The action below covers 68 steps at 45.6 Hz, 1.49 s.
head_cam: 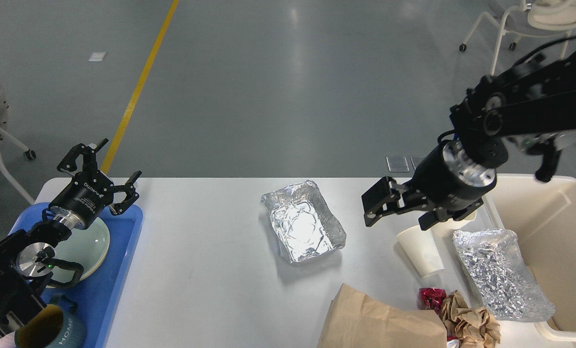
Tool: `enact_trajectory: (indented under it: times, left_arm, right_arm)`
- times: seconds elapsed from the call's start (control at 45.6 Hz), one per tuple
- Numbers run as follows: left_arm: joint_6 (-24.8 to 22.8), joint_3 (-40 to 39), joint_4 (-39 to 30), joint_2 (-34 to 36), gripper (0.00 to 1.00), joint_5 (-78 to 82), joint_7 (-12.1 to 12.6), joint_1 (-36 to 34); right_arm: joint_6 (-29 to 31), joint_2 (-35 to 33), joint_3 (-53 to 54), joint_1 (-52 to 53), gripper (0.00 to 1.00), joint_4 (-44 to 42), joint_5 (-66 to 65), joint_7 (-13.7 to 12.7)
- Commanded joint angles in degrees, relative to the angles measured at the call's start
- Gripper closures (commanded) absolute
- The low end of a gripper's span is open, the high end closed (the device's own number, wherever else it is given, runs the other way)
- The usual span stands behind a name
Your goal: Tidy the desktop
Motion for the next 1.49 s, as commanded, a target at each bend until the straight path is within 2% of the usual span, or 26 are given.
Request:
enact_trajectory:
  times: [0.0,0.154,0.241,0.483,0.68,0.834,1.097,1.47]
  left_arm:
    - [0.0,0.0,0.0,0.0,0.0,-0.1,0.0,0.0]
    - [0.0,0.0,0.0,-0.1,0.0,0.0,0.0,0.0]
    - [0.0,0.0,0.0,0.0,0.0,0.0,0.0,0.0]
    - [0.0,0.0,0.0,0.0,0.0,0.0,0.0,0.0]
    - [0.0,-0.1,0.0,-0.1,0.0,-0.1,0.0,0.0]
    - [0.0,-0.8,0.0,-0.2,0.0,0.0,0.0,0.0]
    - [0.0,-5.5,0.0,-1.4,0.0,0.0,0.1,1.1]
    - [0.1,-5.8,0.0,-1.9,0.0,0.0,0.0,1.1]
  right_arm:
    - [6.0,-2.3,-2.2,7.3,0.0,1.0,0.6,0.0]
    - [3.9,0.7,-2.5,6.9,0.0,1.0,4.2,0.0]
    - [1.6,4.0,-2.3,2.7,0.0,1.0,8.7,0.0]
    - [-17.9,15.5,-1.4,-20.3,0.0,1.0,10.9,0.0]
    - [-27.6,22.3,5.8,-34.5,0.0,0.9,17.7,-0.3]
    - [-34.7,24.5,6.5,-40.8,0.0,-0.1,18.3,-2.4]
    - [-40.5,26.4,6.6,-43.6,0.0,-1.8,18.8,-2.5]
    - [-46.4,28.8,8.0,-47.5,0.0,-5.0,20.8,-3.5]
